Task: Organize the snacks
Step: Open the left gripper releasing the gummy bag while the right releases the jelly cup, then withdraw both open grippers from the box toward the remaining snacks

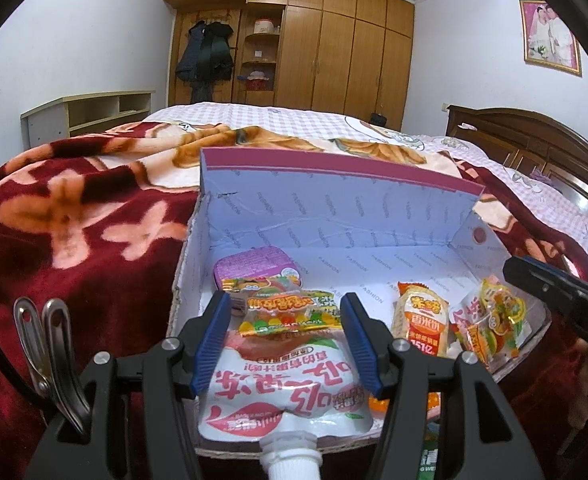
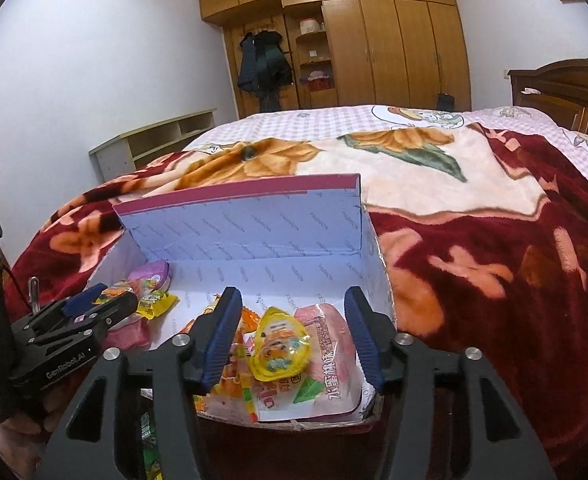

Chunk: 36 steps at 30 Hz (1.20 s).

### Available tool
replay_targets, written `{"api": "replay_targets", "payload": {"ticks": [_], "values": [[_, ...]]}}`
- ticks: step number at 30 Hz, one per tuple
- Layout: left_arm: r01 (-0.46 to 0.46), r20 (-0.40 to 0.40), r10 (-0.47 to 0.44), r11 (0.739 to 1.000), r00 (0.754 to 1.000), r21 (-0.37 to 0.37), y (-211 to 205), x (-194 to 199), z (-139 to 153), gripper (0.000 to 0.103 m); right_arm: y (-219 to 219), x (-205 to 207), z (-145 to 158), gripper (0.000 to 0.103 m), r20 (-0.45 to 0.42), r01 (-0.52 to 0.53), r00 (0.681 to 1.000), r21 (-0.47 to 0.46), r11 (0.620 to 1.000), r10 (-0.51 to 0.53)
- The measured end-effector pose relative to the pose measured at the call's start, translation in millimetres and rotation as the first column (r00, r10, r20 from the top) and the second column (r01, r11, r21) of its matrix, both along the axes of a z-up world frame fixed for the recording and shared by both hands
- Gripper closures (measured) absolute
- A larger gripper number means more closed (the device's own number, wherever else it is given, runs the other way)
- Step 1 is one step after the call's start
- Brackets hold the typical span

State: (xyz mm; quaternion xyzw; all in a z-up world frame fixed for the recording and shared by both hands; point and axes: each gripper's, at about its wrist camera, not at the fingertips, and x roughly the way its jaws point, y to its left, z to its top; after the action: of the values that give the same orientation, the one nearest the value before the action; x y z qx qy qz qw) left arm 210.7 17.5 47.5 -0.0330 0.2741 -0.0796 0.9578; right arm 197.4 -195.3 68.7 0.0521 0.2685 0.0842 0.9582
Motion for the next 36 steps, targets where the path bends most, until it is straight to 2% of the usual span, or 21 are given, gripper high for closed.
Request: {"api": "replay_targets", "payload": {"ticks": [5, 20, 29, 36], "values": [[-0.007, -0.011, 0.007, 1.0, 1.0, -0.009, 4, -6, 7, 0.043, 1, -8, 5, 0.048, 0.015, -0.003, 1.0, -0.005, 1.0, 0.003], [0.048, -0.003, -0.048, 0.994, 0.999, 0.093, -1, -58, 29, 0.043, 3, -41, 12, 0.047, 0.029, -0.02, 0.999, 0.05, 0.999, 0.019], [0.071, -0.093, -0.064, 0.995, 0.994, 0.072, -5, -80, 18, 0.043, 3, -65, 9, 0.047, 0.018, -0.02, 1.0, 0.066, 0.998, 0.019], [0.101, -0.112, -0.09, 0.99, 0.99, 0.099, -13, -101, 12, 0.043, 5, -84, 1, 0.047, 0.007, -0.037, 0.999, 0.079, 0.996, 0.036]]}}
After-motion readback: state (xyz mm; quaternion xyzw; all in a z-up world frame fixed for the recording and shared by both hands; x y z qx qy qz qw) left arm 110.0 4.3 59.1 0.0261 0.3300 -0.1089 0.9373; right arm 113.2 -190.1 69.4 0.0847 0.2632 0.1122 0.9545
